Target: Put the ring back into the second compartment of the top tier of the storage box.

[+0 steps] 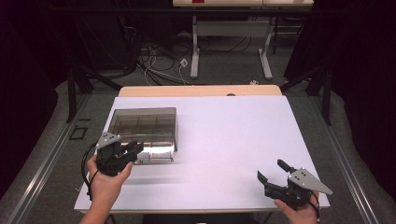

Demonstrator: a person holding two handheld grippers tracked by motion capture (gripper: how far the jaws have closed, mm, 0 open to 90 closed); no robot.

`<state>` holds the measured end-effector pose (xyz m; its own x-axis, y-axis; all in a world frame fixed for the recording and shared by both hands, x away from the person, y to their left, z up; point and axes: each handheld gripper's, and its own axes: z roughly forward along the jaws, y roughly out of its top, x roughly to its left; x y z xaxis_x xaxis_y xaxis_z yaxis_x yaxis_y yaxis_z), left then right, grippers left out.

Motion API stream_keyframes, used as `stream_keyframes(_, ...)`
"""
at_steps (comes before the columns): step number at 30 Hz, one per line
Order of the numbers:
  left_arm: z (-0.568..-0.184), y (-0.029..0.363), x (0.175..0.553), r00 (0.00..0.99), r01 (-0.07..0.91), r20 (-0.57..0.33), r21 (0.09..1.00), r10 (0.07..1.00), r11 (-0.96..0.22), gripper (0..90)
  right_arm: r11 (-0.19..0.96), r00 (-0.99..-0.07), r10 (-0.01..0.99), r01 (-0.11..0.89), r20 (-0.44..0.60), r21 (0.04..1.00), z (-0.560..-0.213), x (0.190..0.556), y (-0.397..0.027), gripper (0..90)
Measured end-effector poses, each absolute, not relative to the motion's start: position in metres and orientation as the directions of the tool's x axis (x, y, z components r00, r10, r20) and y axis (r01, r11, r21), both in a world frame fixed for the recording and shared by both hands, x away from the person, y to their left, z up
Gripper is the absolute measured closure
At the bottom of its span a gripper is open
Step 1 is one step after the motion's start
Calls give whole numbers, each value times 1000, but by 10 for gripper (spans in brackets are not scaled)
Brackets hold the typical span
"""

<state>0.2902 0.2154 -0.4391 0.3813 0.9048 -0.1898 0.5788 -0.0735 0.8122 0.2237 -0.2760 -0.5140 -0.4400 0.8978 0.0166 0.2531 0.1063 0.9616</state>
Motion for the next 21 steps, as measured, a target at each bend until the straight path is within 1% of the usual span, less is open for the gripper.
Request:
stream_keyframes(12, -443, 216, 303, 366, 607, -193, 791, 910, -76, 706, 113, -444, 896, 258, 14, 960, -514, 223, -276, 162)
stream_keyframes(21, -449, 222, 314, 344, 646, -233, 762, 910, -49, 706, 112, -445, 895, 259, 15, 959, -514, 223, -276, 162)
